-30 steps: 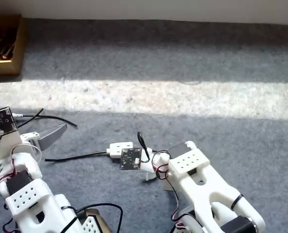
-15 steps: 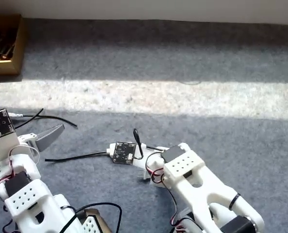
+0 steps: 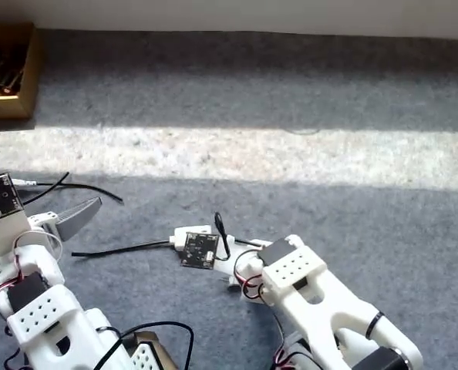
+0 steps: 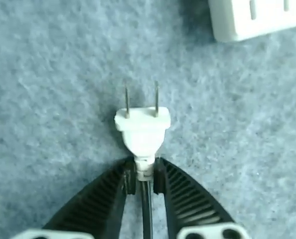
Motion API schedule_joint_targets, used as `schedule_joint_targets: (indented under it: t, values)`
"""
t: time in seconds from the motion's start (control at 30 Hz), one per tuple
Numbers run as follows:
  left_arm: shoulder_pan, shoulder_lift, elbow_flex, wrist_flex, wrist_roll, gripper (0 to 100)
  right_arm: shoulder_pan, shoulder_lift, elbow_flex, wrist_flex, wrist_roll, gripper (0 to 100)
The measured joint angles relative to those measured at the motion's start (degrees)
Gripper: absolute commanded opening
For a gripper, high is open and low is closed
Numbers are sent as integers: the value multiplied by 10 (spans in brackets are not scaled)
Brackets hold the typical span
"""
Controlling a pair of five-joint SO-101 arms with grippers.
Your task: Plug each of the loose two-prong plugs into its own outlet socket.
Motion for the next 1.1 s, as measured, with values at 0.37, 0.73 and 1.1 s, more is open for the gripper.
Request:
schedule_joint_targets:
  t: [0.37,0.73,1.1]
  values:
    - [1,0,0,0,-26,667,-19,4,5,-7,-34,149]
    - [1,0,0,0,-26,667,-14,3,4,-22,-37,8]
    - [44,0,0,-40,-26,667,-11,8,-295,198,-175,8]
